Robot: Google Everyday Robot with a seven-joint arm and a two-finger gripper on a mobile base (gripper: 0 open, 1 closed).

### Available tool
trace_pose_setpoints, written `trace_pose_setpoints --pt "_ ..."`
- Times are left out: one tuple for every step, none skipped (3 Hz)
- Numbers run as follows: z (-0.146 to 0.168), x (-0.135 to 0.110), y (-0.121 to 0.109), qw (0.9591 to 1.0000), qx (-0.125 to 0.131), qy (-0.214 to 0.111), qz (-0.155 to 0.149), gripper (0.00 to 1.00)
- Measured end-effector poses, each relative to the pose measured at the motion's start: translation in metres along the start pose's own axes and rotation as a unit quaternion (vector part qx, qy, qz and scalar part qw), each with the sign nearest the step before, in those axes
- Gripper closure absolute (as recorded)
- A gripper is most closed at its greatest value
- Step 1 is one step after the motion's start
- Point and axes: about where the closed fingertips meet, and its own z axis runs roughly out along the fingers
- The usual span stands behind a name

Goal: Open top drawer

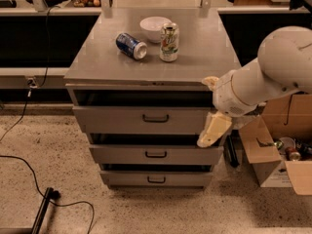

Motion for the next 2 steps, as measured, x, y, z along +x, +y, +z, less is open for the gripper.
trace_pose_setpoints --pt "0.028 -0.009 -0.013 0.9997 0.013 0.002 -0.021 0.0" --pt "0.062 -0.021 -0.018 0.9987 0.005 0.012 -0.049 0.0"
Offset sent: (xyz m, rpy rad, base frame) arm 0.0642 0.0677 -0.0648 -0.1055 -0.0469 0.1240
